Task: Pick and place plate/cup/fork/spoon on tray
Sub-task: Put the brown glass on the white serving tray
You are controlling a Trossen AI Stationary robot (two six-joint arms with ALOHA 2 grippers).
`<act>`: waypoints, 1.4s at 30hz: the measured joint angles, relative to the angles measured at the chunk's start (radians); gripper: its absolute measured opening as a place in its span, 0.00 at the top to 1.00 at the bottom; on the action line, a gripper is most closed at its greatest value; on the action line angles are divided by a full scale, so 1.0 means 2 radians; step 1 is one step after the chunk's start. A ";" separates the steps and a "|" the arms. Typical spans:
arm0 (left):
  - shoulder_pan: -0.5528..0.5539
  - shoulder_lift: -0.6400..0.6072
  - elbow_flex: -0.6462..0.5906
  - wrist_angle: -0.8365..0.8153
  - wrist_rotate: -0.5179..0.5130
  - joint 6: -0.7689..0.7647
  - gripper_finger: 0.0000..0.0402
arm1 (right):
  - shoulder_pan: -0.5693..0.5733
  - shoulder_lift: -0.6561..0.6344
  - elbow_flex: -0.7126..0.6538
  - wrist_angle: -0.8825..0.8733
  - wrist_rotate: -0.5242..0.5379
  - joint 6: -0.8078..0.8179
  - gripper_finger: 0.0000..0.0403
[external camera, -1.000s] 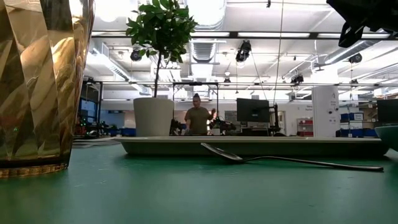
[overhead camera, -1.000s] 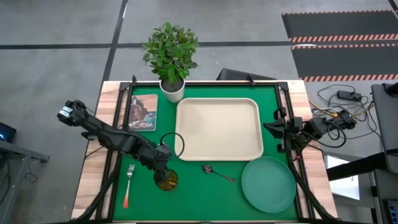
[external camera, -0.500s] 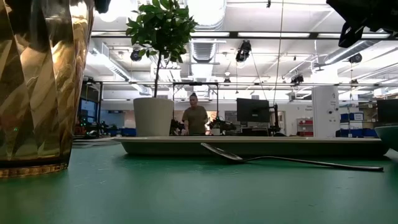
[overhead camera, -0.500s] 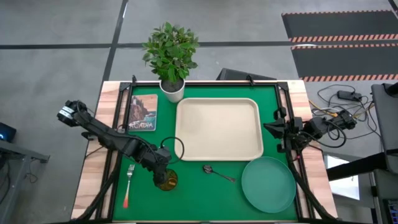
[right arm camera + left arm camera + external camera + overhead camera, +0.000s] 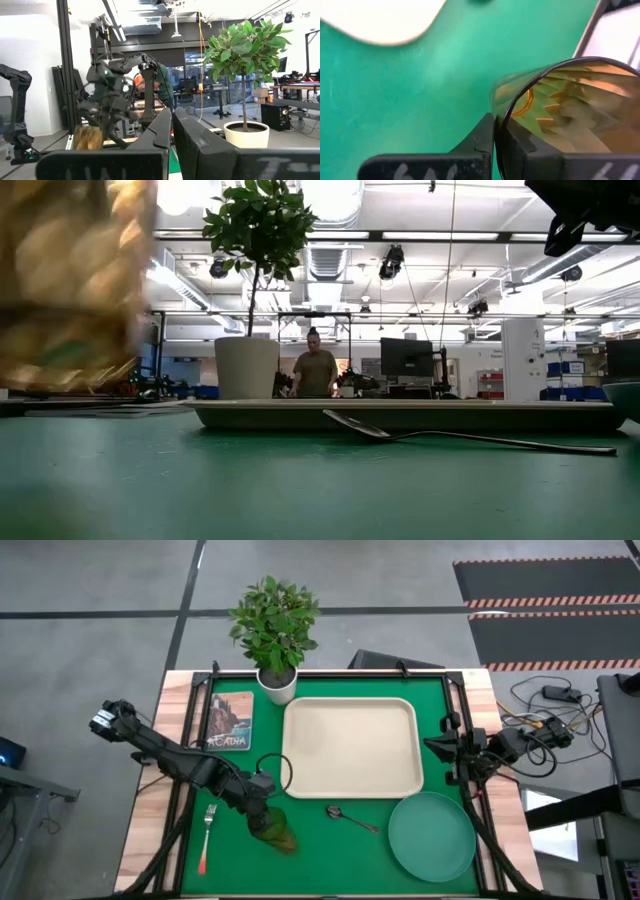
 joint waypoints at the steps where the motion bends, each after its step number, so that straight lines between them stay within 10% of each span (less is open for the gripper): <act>1: 0.004 0.000 0.012 -0.001 -0.010 0.000 1.00 | 0.000 0.000 0.000 0.000 0.000 0.000 0.98; 13: 0.097 0.004 0.102 0.007 -0.132 0.031 1.00 | 0.000 0.000 0.003 -0.001 0.000 0.003 0.98; 27: 0.254 0.045 0.100 -0.005 -0.142 0.105 1.00 | 0.000 0.001 0.068 -0.137 0.000 0.069 0.98; 42: 0.297 0.127 0.111 -0.044 -0.229 0.111 1.00 | 0.000 0.006 0.086 -0.190 0.000 0.089 0.98</act>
